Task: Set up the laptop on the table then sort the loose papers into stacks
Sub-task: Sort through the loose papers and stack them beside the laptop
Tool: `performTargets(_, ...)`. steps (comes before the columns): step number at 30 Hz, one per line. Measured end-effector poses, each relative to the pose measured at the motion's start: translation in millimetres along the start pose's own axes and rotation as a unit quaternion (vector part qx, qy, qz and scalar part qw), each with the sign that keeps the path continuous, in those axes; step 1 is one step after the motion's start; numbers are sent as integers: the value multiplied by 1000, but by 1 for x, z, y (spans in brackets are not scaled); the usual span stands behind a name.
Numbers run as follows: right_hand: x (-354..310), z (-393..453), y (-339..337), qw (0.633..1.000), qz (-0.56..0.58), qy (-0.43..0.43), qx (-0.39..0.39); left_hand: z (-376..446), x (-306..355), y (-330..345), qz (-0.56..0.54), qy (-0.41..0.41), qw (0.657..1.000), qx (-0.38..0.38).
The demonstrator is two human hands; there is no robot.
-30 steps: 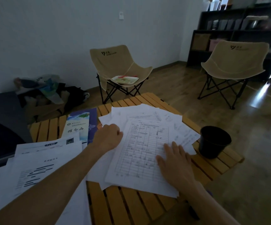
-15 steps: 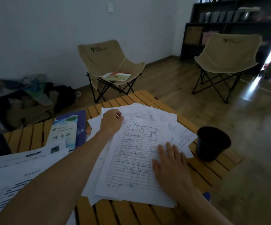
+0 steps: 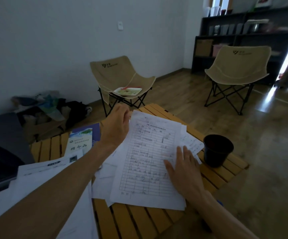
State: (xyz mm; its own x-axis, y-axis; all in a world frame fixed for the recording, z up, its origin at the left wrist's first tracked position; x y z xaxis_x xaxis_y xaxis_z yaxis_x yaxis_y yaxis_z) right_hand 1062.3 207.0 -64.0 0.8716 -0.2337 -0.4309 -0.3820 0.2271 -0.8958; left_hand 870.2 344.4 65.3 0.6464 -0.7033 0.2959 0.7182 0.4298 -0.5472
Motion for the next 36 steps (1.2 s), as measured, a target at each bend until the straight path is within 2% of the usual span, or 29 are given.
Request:
performTargets(1, 0, 0, -1, 1000, 14, 2, 3, 1, 0, -10, -24, -16, 1000, -4)
performTargets(3, 2, -3, 2, 999, 27, 10, -24, -5, -3, -22, -93, -116, 988, -39)
performTargets(6, 5, -13, 12, 997, -37, 8, -70, -47, -26, -9, -44, -293, 933, -203)
performTargets(8, 5, -17, 15, 996, -33, 7, -77, -86, -38, 7, -26, -356, 892, -275)
performTargets(10, 6, -19, 16, 996, -35, -1, -80, -109, -42, 21, -29, -380, 879, -288)
performTargets(12, 8, -19, 17, 996, -36, -10, -84, -111, -41, 31, -21, -390, 879, -272)
performTargets(18, 7, -15, 25, 994, -70, -23, -84, -67, -44, 67, -97, -439, 862, -236)
performTargets(20, 9, -14, 26, 993, -74, -26, -84, -62, -43, 71, -103, -425, 870, -229)
performTargets(23, 9, -14, 26, 993, -79, -29, -80, -62, -30, 64, -65, -341, 908, -233)
performTargets(25, 8, -14, 25, 993, -85, -31, -73, -66, -23, 56, -55, -303, 930, -203)
performTargets(27, 8, -15, 25, 993, -85, -33, -73, -75, -16, 49, -102, -304, 925, -202)
performTargets(29, 11, -15, 24, 995, -72, -37, -61, -89, -7, 44, -157, -315, 904, -242)
performTargets(31, 11, -17, 20, 999, 2, -24, -27, -104, 2, 33, -165, -310, 896, -271)
performTargets(33, 10, -20, 10, 992, 125, 9, 14, -107, 11, 14, -167, -288, 912, -239)
performTargets(35, 11, -22, -1, 961, 273, 50, 15, -102, 23, -10, -191, -272, 926, -181)
performTargets(36, 12, -22, -8, 932, 355, 65, 2, -99, 29, -22, -213, -264, 929, -150)
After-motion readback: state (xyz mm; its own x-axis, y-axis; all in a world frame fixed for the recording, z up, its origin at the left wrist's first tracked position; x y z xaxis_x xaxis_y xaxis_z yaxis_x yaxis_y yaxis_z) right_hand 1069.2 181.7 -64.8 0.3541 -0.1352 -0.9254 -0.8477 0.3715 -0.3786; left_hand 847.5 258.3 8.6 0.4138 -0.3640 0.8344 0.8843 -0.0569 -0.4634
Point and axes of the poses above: each hand's wrist, its own z-axis towards the middle knuckle, its own y-axis out of the palm, x = y × z, the point moved 3 cm from there along z, towards the middle knuckle
